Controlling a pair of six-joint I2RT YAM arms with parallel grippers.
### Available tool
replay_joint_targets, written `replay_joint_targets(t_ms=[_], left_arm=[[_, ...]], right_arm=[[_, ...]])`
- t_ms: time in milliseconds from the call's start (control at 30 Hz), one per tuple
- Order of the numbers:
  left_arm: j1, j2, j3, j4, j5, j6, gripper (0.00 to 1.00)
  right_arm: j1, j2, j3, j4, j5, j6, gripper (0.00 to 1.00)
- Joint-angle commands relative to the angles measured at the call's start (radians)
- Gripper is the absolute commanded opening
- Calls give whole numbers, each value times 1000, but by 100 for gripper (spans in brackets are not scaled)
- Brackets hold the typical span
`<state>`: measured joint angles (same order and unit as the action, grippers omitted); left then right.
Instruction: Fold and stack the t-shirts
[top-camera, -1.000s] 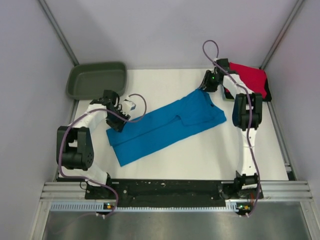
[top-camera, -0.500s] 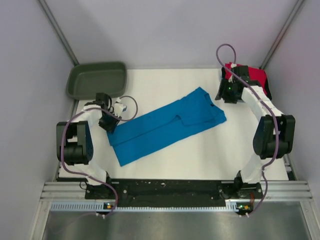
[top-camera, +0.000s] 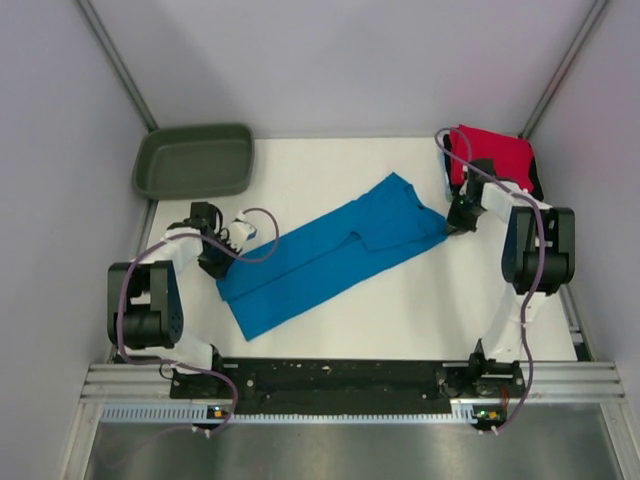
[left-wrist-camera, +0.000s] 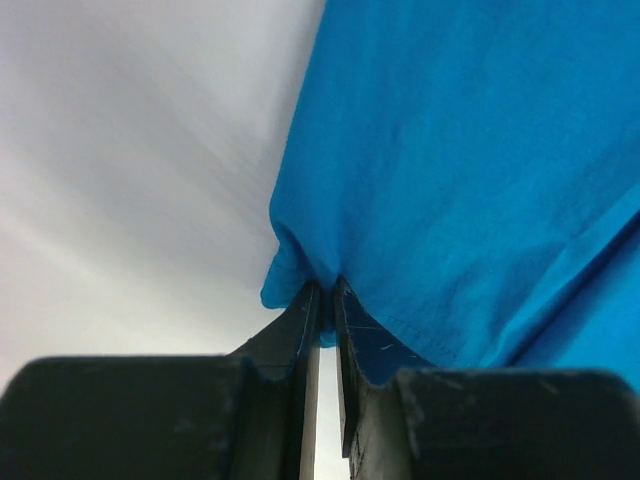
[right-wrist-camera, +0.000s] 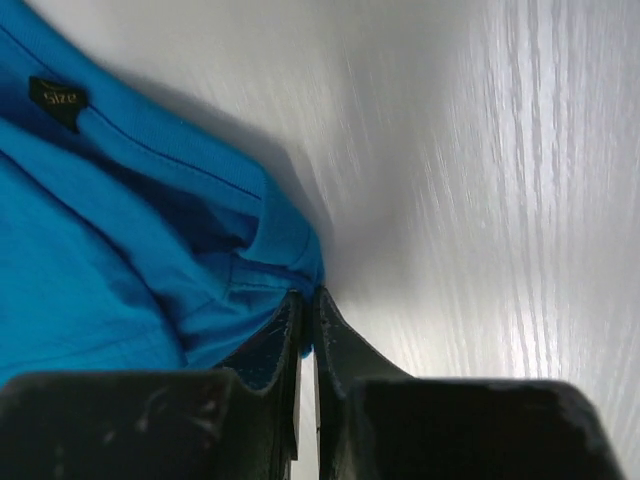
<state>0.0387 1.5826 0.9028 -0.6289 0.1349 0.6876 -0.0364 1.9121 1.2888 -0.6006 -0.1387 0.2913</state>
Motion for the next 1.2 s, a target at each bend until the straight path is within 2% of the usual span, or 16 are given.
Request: replay_joint_targets(t_ms=[0, 67, 167, 333, 533, 633, 767, 867, 967, 1033, 1100, 1167], left_arm=[[-13, -47, -129, -155, 94, 101, 14], [-34, -81, -172, -196, 121, 144, 15], [-205, -137, -228, -230, 150, 156, 18], [-492, -217, -233, -250, 229, 104, 24], [-657, -256, -150, -334, 351, 124, 41], [-706, -292, -128, -380, 399, 135, 45], [-706, -423, -163, -382, 310, 144, 45], [-695, -525, -176, -341, 215, 147, 46], [-691, -547, -160, -313, 204, 156, 47], [-691, -546, -168, -273, 222, 179, 48], [-691, -547, -180, -253, 268, 223, 48], [-691, -552, -173, -238, 363, 269, 48]], right_arm=[[-2, 91, 125, 47, -38, -29, 0], [-2, 149, 200, 45, -64, -37, 0], [-2, 258, 347, 22, -120, -34, 0], [18, 462, 718, -51, -148, -12, 1], [30, 663, 1095, -87, -154, 32, 18], [30, 696, 1182, -80, -134, 14, 35], [30, 598, 1153, -61, -110, -76, 51], [30, 444, 1080, -31, -75, -138, 63], [30, 288, 989, 5, -85, -165, 69], [30, 175, 891, 53, -162, -179, 72], [65, 37, 694, 126, -278, -226, 72], [113, -104, 493, 192, -378, -347, 71]])
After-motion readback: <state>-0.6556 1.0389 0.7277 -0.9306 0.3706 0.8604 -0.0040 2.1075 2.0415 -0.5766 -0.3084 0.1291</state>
